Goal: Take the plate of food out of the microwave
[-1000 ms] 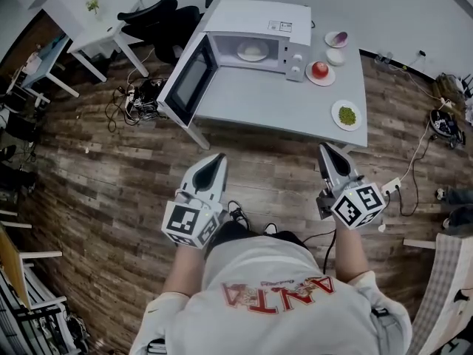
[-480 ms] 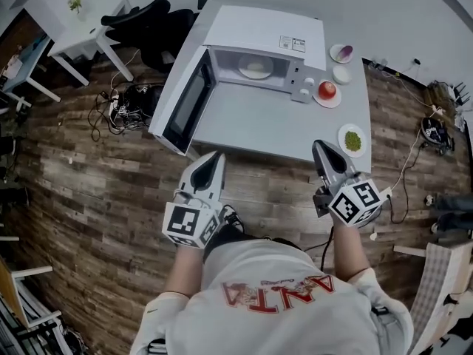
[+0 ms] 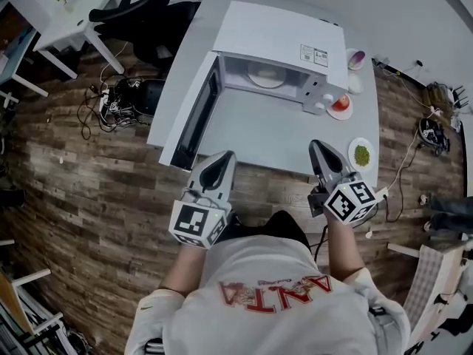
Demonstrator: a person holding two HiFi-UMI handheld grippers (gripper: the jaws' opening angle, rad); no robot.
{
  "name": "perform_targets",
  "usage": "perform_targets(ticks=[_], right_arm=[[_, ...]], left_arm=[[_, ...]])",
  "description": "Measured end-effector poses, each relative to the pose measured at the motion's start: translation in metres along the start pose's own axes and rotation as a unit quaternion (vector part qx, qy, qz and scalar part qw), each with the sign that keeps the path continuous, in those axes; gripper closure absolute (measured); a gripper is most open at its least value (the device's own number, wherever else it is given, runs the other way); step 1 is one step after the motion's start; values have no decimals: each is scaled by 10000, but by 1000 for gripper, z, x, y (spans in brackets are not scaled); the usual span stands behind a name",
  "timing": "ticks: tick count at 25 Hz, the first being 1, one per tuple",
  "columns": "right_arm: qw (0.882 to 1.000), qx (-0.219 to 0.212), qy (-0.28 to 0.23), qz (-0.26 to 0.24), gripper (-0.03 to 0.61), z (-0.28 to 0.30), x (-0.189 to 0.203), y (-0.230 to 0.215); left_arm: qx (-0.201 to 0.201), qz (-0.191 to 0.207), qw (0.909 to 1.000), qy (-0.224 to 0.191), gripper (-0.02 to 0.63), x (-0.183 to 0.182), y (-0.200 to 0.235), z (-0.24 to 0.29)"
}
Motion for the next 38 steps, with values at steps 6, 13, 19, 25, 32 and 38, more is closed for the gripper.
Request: perform_targets(ticks=[6, 13, 19, 25, 32, 38], right_arm=[[9978, 76, 118, 645, 578, 35, 4, -43], [9837, -84, 459, 1735, 577, 90, 24, -98], [9466, 0, 757, 3133, 569, 141, 68, -116], [9055, 185, 506, 4208, 511, 178, 91, -131], [8559, 608, 11, 5136, 509, 216, 115, -156], [8401, 787, -120, 5365, 509, 245, 125, -166]], left_arm=[[-189, -53, 9996, 180, 604, 1, 12, 31], [-772, -130, 9967, 214, 604, 7, 14, 66], [-947, -207, 9949, 293, 604, 10, 15, 87], [-1055, -238, 9933, 413, 604, 11, 23, 92], [-1082, -309, 9919, 596, 604, 22, 33, 101], [-1036, -324, 9919, 661, 604, 25, 44, 113]])
Point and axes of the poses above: the fingertips, and each gripper's own axes: z forward along the fingers, y to its left, x out of its underside, the point moved 6 cm from there along -z, backward along the fingers
